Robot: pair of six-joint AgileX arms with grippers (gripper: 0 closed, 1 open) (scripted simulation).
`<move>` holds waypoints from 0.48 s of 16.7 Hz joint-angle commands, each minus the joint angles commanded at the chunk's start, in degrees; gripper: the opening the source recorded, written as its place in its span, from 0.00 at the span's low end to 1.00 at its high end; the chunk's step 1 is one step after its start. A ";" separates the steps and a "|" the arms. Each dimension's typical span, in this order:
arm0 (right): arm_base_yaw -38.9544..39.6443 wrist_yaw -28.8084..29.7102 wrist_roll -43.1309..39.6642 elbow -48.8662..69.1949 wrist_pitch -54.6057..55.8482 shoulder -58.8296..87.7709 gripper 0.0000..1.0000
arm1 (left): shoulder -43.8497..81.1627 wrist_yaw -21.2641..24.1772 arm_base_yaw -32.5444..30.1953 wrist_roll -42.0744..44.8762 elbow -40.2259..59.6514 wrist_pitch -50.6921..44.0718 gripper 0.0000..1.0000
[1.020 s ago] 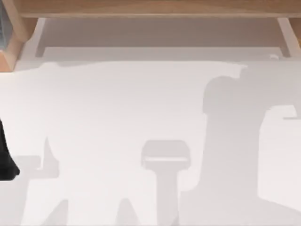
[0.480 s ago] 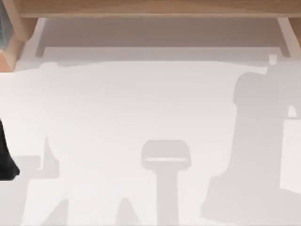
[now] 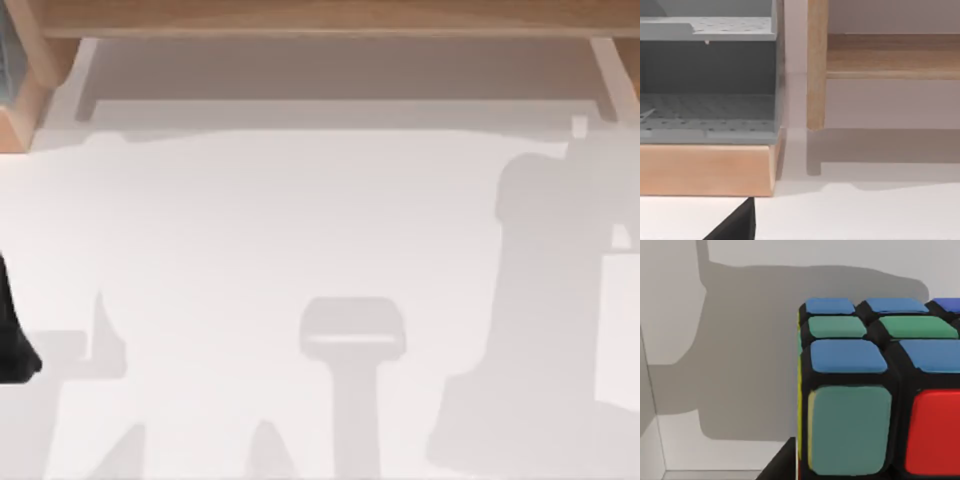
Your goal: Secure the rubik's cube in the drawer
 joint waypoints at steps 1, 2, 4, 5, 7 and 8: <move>0.00 0.00 0.00 0.00 0.00 0.00 0.60 | 0.00 0.00 0.00 0.00 0.00 0.00 1.00; 0.00 0.00 0.00 0.00 0.00 0.00 0.68 | 0.00 0.00 0.00 0.00 0.00 0.00 1.00; 0.00 0.00 0.00 0.00 0.00 0.00 0.83 | 0.00 0.00 0.00 0.00 0.00 0.00 1.00; 0.00 0.00 0.00 0.00 0.00 0.00 0.90 | 0.00 0.00 0.00 0.00 0.00 0.00 1.00; 0.00 0.00 0.00 0.00 0.00 0.00 1.00 | 0.00 0.00 0.00 0.00 0.00 0.00 1.00; 0.00 0.00 0.00 0.00 0.00 0.00 1.00 | 0.00 0.00 0.00 0.00 0.00 0.00 1.00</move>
